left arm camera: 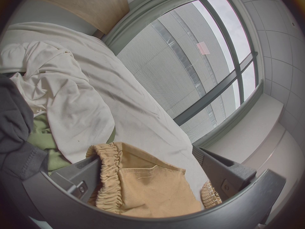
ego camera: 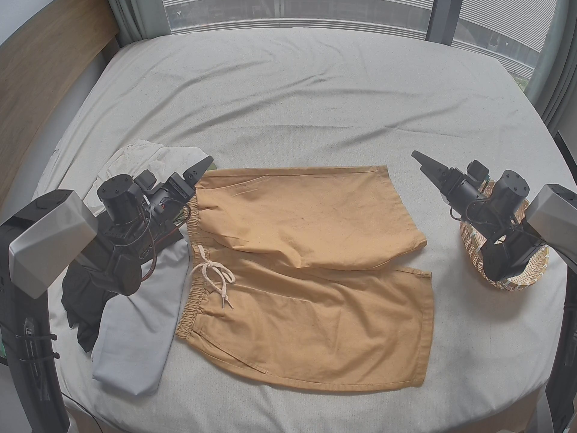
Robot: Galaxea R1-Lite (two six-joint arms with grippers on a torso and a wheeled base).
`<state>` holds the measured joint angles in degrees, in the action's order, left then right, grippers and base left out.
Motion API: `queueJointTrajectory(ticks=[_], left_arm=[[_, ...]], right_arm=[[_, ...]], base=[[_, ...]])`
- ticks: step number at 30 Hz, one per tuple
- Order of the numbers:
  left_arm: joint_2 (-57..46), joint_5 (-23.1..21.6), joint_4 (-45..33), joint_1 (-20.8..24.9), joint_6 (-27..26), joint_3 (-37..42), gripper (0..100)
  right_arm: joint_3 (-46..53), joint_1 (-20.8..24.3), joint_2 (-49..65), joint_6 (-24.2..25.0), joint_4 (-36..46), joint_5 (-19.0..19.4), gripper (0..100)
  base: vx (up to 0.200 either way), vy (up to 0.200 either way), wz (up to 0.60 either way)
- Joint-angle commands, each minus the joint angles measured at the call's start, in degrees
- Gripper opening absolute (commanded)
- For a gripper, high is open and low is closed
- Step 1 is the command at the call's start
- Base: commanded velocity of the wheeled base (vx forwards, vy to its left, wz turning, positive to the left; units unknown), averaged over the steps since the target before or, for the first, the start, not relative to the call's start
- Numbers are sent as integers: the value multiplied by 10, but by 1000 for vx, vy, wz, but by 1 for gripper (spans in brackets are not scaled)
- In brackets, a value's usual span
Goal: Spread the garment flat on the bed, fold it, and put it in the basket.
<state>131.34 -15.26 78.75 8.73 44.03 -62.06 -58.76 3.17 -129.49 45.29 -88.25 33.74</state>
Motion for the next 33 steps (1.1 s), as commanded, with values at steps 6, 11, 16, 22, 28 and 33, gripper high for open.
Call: queueJointTrajectory(ticks=[6, 11, 16, 22, 28, 33], left_arm=[[-14, 3, 4, -2, -6, 50, 100], [-33, 3, 6, -3, -20, 84, 100], [-80, 2, 6, -2, -22, 138, 100], [-108, 1, 8, -3, -23, 179, 100], [-128, 1, 24, -2, -25, 222, 100], [-157, -4, 27, -2, -40, 286, 100]], right_arm=[[63, 4, 36, -18, -1, 0, 100], [99, 7, 46, -36, -2, 1, 100], [138, 9, 64, -50, -2, 2, 100], [172, 15, 90, -56, -2, 2, 100], [217, 20, 114, -69, -2, 2, 100], [263, 24, 122, -102, -3, 1, 100]], base=[[0, 0, 0], [0, 0, 0], [0, 0, 0], [0, 0, 0], [0, 0, 0], [0, 0, 0]])
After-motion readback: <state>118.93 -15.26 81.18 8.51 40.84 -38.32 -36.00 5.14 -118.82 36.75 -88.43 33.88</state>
